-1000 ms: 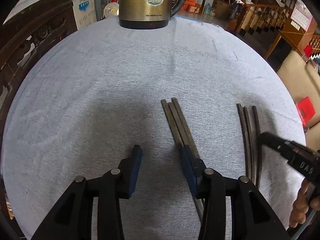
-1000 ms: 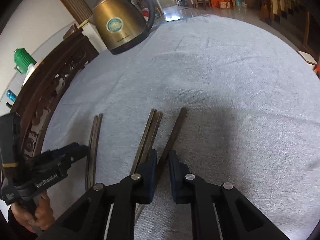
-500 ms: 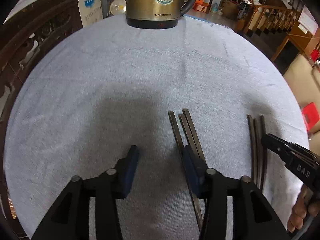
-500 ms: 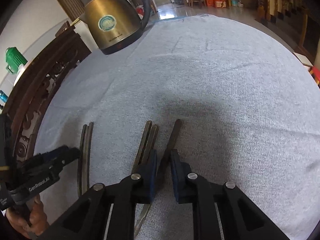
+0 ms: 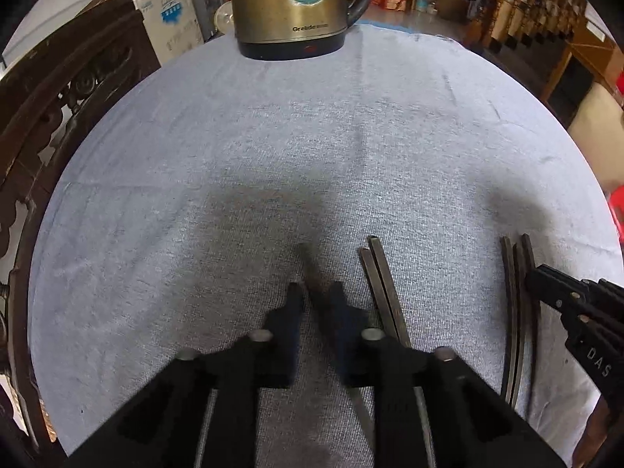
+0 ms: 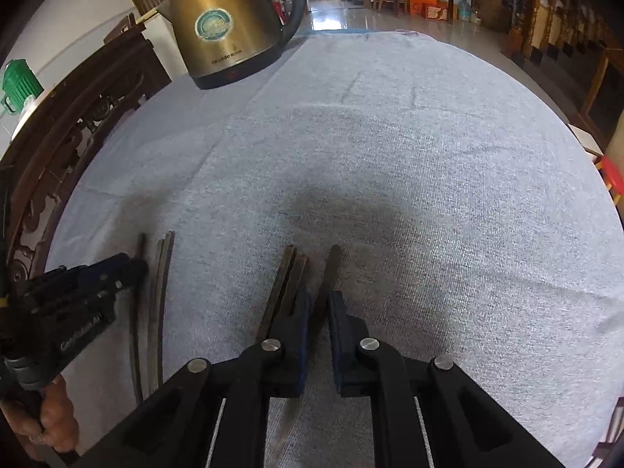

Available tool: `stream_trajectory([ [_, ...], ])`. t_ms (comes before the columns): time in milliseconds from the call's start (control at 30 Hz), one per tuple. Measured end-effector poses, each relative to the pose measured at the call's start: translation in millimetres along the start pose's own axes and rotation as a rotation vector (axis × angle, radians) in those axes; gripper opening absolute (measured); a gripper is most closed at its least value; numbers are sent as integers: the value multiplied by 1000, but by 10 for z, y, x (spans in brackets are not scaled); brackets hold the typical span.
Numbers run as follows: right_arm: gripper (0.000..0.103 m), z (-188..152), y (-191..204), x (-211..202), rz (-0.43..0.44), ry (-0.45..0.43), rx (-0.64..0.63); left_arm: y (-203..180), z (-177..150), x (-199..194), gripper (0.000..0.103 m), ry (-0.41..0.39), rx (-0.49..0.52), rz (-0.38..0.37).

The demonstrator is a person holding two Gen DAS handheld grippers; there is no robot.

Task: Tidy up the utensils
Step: 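Lift the chopsticks upright and lower them into the green cup with both tools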

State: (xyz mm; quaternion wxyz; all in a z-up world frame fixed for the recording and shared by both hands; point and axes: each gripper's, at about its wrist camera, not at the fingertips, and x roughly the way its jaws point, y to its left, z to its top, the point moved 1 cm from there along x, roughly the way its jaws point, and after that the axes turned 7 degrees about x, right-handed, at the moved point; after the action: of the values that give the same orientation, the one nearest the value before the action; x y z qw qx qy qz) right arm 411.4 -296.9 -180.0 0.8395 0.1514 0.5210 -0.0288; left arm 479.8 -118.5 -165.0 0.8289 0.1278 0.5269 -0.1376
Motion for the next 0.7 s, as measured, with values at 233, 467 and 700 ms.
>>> stream_trajectory([
  [233, 7, -69, -90, -281, 65, -70, 11, 177, -135, -230, 5, -55, -34, -47],
  [467, 7, -231, -56, -837, 126, -208, -8, 340, -257, -961, 5, -221, -43, -115],
  [700, 7, -554, -43, -1586, 197, -417, -16, 443, -507, -1655, 5, -387, -86, -169],
])
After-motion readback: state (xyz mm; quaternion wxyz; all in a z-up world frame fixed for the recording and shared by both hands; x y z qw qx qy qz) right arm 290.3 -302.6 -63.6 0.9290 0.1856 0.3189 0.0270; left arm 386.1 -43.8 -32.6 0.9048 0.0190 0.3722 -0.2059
